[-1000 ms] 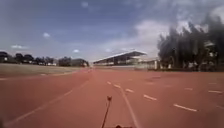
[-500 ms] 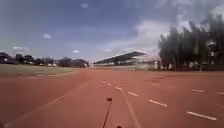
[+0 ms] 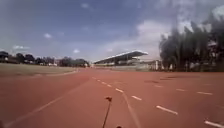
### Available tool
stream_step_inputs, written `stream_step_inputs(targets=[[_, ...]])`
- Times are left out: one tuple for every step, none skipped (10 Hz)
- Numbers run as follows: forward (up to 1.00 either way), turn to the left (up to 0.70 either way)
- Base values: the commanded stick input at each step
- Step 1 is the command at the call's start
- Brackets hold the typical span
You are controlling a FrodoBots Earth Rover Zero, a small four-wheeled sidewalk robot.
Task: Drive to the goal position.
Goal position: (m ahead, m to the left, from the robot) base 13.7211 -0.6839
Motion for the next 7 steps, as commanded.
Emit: stream_step_inputs(targets=[[0.70,0.00],[0.70,0.00],[0.70,0.00],[0.70,0.00],[0.70,0.00],[0.70,0.00],[0.70,0.00]])
